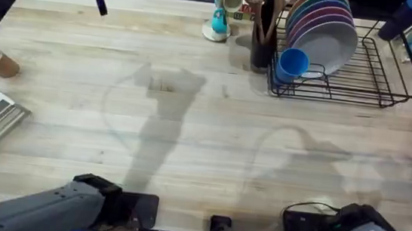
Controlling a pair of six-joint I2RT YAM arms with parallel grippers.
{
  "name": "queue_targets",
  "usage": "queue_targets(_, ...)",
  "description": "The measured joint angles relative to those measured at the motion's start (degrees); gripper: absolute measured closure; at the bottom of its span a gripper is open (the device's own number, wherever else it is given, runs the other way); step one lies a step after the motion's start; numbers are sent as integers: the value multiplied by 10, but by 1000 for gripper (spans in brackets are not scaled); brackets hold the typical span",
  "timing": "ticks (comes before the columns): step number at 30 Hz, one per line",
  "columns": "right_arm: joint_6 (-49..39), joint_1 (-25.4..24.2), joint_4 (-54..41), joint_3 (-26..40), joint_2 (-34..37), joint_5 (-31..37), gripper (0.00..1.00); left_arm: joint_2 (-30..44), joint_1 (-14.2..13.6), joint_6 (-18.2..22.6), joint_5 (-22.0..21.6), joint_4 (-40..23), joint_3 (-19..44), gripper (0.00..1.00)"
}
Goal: Pick up the cup on the table and put them onto the rack.
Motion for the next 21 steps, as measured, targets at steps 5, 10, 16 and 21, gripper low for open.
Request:
queue_targets(5, -3, -47, 32, 0, 1, 11, 9, 0, 6, 0, 0, -9, 0, 7)
queue_targets(10, -3, -102, 35, 0, 22, 10, 9, 0, 12, 0, 0, -15, 0, 7)
queue_targets(16, -14, -140, 59, 0, 78, 9, 9, 0, 12, 0, 0, -15, 0, 7)
queue_targets(21, -53, -158, 64, 0, 119, 0, 9, 0, 12, 0, 0, -15, 0, 7)
